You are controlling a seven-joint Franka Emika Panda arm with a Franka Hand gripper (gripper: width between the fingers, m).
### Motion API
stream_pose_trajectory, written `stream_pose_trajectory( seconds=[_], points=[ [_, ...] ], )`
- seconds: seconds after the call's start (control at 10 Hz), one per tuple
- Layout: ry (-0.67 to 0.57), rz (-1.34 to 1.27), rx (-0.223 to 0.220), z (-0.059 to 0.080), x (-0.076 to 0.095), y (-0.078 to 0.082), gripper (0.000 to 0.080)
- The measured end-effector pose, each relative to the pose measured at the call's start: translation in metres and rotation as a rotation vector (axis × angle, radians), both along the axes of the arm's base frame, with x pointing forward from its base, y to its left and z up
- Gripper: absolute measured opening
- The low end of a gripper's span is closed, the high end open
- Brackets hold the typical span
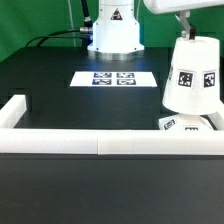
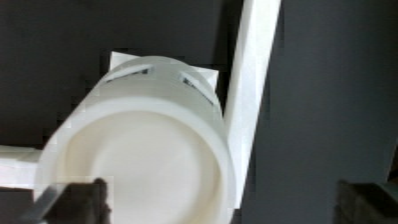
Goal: Assemble lamp
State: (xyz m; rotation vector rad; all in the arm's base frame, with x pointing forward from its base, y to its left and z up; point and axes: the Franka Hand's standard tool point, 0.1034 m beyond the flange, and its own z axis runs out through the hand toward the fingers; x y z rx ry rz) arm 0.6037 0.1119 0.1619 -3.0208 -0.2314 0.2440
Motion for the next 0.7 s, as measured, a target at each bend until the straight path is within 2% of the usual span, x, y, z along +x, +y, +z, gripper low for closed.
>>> stream_pose_trajectory(
  seconds=[0.1, 0.2, 0.7],
  points=[
    [0.005, -0.022, -0.006, 0.0033, -0.0069, 0.0005, 0.0657],
    [0.013, -0.044, -0.013, 0.0052, -0.0145, 0.0027, 0.0691],
    [0.017, -0.041, -0.013, 0.0014, -0.0142, 0.0010, 0.0699]
  ],
)
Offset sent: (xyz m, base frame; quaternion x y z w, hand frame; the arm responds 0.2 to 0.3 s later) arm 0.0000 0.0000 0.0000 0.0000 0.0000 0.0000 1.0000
